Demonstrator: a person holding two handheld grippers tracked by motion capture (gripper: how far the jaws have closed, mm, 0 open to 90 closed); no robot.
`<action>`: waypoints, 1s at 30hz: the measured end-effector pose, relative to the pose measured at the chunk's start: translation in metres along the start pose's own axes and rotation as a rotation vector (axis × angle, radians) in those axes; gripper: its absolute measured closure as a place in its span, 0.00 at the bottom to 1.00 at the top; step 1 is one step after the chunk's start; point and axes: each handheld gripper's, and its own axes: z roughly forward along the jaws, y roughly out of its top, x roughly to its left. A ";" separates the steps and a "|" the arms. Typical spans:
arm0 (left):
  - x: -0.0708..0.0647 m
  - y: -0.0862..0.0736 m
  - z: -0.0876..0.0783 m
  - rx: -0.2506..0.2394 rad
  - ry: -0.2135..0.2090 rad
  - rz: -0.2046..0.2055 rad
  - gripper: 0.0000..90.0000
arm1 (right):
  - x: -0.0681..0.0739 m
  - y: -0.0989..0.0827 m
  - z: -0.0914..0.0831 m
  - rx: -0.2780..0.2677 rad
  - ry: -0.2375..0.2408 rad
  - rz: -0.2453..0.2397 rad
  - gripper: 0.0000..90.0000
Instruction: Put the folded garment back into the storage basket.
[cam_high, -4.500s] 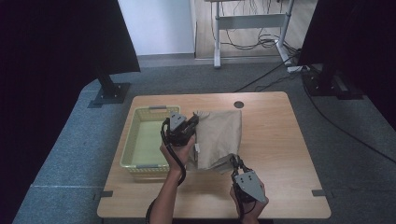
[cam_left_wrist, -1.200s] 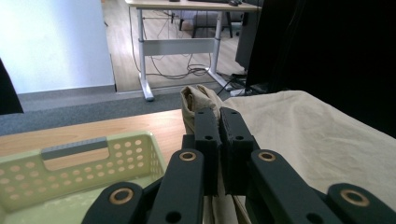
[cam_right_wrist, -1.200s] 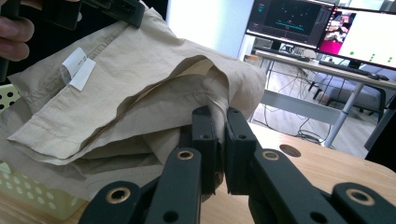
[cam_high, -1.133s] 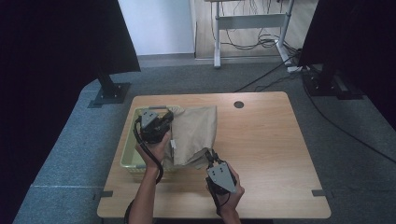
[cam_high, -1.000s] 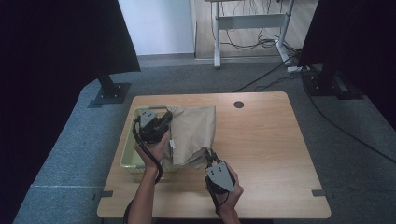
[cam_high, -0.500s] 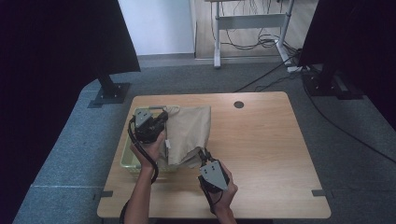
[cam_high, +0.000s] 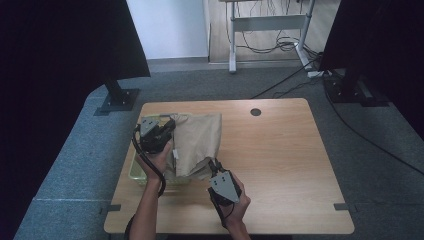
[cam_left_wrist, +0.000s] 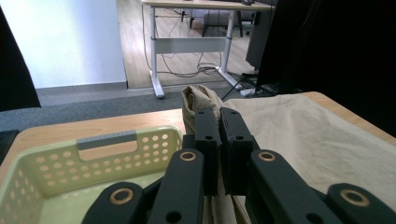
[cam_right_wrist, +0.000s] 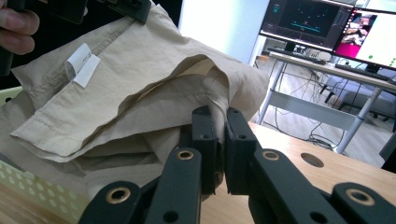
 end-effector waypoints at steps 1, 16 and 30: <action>0.001 0.000 0.000 0.001 0.002 0.000 0.96 | 0.001 0.000 0.001 0.001 0.003 0.000 0.94; 0.012 -0.004 -0.003 0.009 0.022 -0.005 0.96 | 0.011 -0.001 0.010 0.015 0.019 -0.008 0.94; 0.020 -0.004 -0.007 0.010 0.042 0.008 0.96 | 0.021 0.000 0.016 0.017 0.031 -0.016 0.94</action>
